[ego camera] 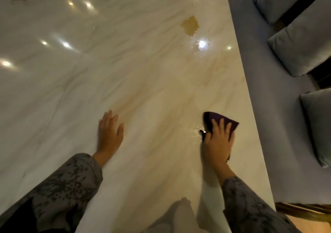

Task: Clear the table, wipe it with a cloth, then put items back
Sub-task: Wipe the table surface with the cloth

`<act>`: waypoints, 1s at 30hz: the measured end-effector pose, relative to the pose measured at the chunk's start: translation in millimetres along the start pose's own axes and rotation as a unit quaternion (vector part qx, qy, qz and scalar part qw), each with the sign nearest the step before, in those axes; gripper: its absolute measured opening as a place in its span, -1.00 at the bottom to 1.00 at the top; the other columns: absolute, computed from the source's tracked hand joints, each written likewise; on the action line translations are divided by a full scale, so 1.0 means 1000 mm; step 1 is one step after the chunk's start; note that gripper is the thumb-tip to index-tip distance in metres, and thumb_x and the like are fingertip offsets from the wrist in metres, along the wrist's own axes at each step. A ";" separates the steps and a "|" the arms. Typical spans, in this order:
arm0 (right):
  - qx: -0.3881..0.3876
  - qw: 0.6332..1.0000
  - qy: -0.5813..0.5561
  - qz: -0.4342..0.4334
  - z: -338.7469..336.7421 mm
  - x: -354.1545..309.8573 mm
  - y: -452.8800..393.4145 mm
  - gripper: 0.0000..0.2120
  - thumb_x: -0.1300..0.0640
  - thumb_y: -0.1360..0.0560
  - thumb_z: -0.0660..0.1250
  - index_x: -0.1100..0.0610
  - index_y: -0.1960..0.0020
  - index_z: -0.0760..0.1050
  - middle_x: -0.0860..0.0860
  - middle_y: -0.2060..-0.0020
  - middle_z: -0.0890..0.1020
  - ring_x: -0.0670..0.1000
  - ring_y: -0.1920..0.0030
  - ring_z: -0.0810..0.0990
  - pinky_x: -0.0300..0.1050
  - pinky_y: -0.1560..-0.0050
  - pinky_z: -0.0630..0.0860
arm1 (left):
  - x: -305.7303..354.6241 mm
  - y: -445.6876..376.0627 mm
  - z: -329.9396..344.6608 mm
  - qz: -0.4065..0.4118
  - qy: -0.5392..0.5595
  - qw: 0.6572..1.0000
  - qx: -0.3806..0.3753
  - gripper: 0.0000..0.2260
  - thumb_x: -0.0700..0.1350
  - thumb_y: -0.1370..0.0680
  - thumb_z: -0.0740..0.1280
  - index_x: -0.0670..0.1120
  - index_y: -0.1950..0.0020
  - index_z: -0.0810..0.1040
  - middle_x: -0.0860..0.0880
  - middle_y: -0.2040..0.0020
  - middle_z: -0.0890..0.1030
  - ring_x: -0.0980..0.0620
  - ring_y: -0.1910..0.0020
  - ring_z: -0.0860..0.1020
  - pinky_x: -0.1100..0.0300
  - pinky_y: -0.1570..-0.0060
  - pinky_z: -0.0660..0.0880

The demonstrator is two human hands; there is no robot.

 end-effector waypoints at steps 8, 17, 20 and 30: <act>0.008 0.983 0.002 0.186 0.012 -0.026 0.005 -0.46 -0.07 -0.65 0.02 0.11 -0.57 0.09 0.17 -0.56 0.06 0.27 -0.55 -0.07 0.28 -0.49 -0.14 | -0.020 0.010 -0.008 0.044 -0.010 0.998 0.036 -0.50 0.08 -0.61 0.10 -0.28 -0.32 0.49 -0.26 -0.40 0.43 -0.23 -0.45 0.31 -0.05 -0.46 0.19; -0.042 0.986 -0.030 0.159 0.056 -0.238 -0.033 -0.41 -0.14 -0.63 -0.04 0.09 -0.58 0.02 0.21 -0.56 -0.04 0.35 -0.53 -0.16 0.39 -0.45 -0.14 | -0.021 0.005 -0.003 0.063 -0.006 0.998 0.027 -0.56 0.01 -0.60 0.13 -0.23 -0.38 0.45 -0.24 -0.44 0.38 -0.24 -0.47 0.26 -0.14 -0.45 0.20; -0.041 0.988 -0.041 0.145 0.061 -0.291 -0.073 -0.42 -0.13 -0.64 -0.05 0.09 -0.59 0.01 0.22 -0.56 -0.05 0.35 -0.53 -0.18 0.39 -0.45 -0.16 | -0.021 0.004 -0.003 0.067 -0.035 0.997 0.016 -0.56 0.01 -0.61 0.11 -0.16 -0.43 0.41 -0.19 -0.48 0.34 -0.18 -0.52 0.21 -0.09 -0.50 0.13; -0.107 0.947 0.018 -0.303 0.083 -0.367 -0.044 -0.49 -0.08 -0.63 0.02 -0.09 -0.57 0.08 0.04 -0.58 0.03 0.16 -0.57 -0.13 0.18 -0.53 -0.17 | -0.017 0.006 -0.001 0.056 -0.071 0.996 -0.026 -0.51 0.00 -0.61 0.06 -0.19 -0.49 0.32 -0.16 -0.52 0.29 -0.14 -0.54 0.16 -0.12 -0.49 0.14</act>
Point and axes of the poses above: each hand's wrist, its own y-axis away from the middle knuckle, its own z-axis out of the palm, x = y × z, the point moved 6 cm from there along -y, towards the middle knuckle
